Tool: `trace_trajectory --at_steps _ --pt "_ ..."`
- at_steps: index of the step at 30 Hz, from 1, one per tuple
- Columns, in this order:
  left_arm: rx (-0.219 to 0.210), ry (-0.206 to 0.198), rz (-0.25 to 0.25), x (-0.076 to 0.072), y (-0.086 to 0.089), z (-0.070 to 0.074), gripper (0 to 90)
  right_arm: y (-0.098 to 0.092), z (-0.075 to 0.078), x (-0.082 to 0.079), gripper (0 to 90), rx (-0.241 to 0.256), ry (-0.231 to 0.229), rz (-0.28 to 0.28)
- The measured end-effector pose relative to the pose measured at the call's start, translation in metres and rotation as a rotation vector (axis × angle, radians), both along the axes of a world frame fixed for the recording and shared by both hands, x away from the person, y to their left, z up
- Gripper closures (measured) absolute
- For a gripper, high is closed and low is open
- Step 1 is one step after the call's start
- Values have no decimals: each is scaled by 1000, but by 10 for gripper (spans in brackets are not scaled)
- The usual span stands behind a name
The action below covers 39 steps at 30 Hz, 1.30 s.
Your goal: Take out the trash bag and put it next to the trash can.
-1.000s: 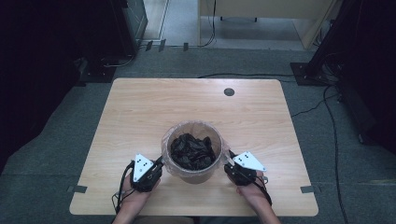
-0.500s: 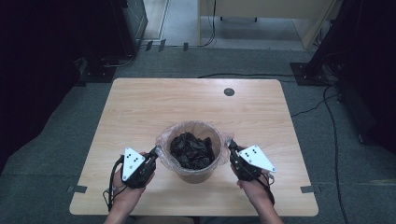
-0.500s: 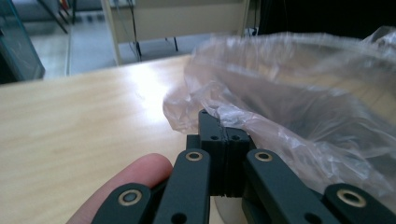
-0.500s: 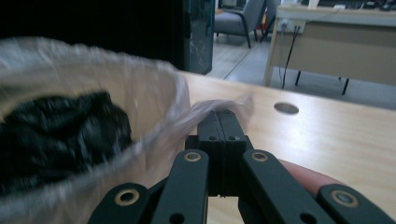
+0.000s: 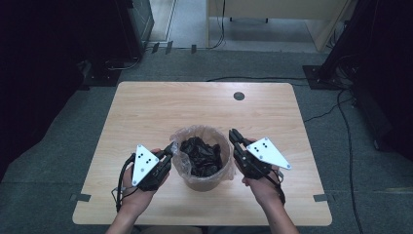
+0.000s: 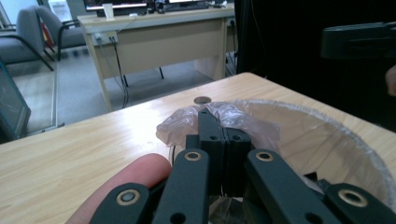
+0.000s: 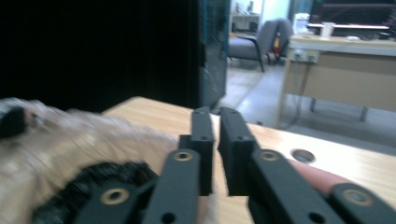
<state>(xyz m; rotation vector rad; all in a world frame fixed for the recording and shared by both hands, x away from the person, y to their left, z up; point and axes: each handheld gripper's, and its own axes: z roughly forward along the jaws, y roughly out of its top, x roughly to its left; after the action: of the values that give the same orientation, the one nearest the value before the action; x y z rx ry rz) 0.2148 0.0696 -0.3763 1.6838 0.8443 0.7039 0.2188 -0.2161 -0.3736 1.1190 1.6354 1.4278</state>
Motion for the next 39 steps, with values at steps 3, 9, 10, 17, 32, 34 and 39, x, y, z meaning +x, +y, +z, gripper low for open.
trace_trajectory --at_steps 3,9,10,17,32,34,39 --pt "-20 35 18 5 8 -5 897 -21 -24 -6 666 42 97 -39" --pt "-20 50 25 7 9 -10 895 -40 -101 -28 425 57 316 -90" --pt "-20 53 25 7 8 -10 895 -40 -111 -31 412 40 347 -93" --pt "-33 68 32 11 6 -13 895 -17 -128 -27 247 -62 377 -63" --pt "-55 73 17 14 1 -11 896 4 -118 -16 767 -192 152 -32" --pt "-53 73 11 14 -1 -9 896 3 -113 -16 862 -187 120 -23" --pt "-57 63 1 14 -7 -4 899 0 -96 -14 900 -184 74 -77"
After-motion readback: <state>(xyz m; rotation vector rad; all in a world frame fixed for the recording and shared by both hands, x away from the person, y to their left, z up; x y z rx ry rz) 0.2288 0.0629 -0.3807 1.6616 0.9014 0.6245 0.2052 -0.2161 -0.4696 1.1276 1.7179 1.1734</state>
